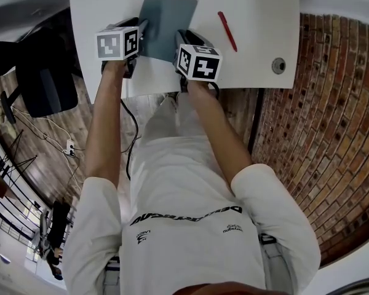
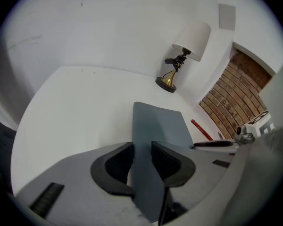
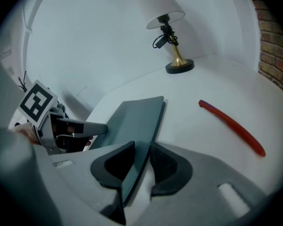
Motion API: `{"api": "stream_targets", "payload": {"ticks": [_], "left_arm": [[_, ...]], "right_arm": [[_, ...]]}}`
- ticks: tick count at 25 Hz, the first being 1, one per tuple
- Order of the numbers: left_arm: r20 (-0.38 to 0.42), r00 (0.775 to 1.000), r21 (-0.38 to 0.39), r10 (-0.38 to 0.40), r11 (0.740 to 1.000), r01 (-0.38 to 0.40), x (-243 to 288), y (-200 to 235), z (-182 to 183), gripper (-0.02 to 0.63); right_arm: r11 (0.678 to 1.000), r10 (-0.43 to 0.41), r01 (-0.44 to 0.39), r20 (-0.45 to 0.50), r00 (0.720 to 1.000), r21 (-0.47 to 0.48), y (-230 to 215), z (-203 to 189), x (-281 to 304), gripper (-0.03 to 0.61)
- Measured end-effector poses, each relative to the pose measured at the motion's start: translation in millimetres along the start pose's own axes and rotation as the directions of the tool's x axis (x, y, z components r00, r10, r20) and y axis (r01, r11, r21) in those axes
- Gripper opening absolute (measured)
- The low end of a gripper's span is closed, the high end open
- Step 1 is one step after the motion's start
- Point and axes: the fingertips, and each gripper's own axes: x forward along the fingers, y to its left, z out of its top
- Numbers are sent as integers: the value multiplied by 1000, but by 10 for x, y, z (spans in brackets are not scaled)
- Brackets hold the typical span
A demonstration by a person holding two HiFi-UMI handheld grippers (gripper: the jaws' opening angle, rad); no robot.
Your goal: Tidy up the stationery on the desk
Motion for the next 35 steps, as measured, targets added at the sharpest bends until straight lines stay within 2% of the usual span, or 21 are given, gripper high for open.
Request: {"api": "stream_targets", "payload": {"ticks": [5, 12, 17, 35], "left_arm": [[8, 1000, -13, 18, 1000, -18, -24, 1, 3, 123], [20, 1000, -77, 20, 997, -18, -100, -95, -157, 123], [25, 999, -99, 21, 995, -18, -145, -204, -280, 123], [32, 998, -131, 51, 990, -47, -203, -468, -571, 123]], "right_arm": [[1000, 6, -6, -11, 1000, -20, 4, 18, -8, 92], [996, 50, -53, -43, 998, -76, -76, 87, -36, 81], [993, 47, -54, -61, 997, -106, -125, 49, -99, 80], [986, 44, -57, -86, 995, -156, -265, -134, -303, 80]]}}
